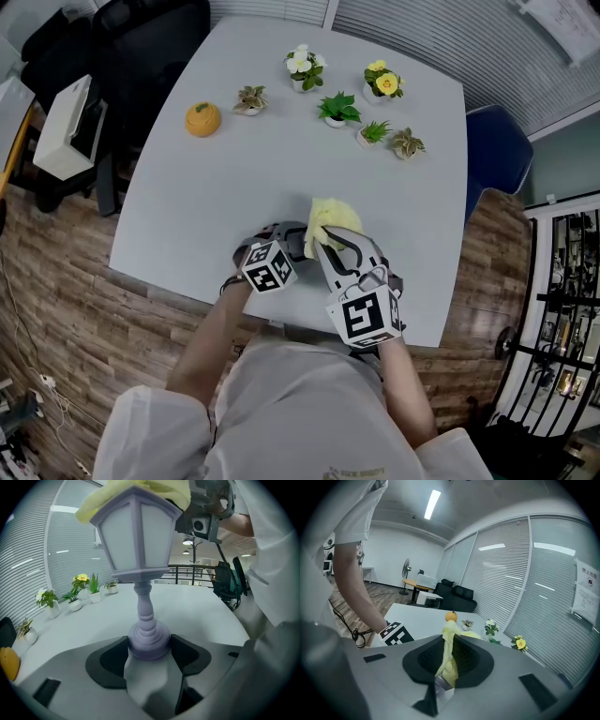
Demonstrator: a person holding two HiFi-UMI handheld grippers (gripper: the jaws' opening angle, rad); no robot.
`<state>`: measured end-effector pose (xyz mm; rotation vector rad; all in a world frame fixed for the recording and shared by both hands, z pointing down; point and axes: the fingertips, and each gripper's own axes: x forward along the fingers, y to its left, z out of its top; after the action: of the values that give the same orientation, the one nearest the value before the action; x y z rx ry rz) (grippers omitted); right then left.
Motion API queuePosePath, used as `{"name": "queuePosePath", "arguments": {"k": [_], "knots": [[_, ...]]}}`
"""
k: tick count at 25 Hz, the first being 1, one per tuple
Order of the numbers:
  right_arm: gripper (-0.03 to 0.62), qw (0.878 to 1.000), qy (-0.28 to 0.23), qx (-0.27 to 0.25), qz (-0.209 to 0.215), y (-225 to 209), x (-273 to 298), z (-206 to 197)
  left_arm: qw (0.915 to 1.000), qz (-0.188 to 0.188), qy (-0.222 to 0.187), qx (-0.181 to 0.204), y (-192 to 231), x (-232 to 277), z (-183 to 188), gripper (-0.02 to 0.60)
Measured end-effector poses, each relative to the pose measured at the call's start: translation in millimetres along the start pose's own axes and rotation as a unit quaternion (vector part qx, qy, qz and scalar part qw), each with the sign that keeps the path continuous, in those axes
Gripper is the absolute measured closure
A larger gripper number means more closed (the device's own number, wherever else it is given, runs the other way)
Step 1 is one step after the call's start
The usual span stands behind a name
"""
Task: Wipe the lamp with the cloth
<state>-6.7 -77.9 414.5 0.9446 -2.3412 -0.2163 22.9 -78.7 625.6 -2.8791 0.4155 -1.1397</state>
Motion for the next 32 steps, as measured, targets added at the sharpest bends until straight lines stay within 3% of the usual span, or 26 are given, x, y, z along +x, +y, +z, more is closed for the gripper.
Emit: {"name": "queuePosePath", "arguments": {"k": [12,32], "knots": [[0.545,0.999,-0.002,0.050,0.000,-12.6,6.9,-2.9,1.0000,0.000,0.000,0.000,-0.4,-1.3,0.8,0.285],[0.545,0.986,-0.019,0.164,-0.016,-33.1,12.4,-14.0,1.0000,0.000,0.000,0.000,-0.7,-1.8,0.5,0.285]]}}
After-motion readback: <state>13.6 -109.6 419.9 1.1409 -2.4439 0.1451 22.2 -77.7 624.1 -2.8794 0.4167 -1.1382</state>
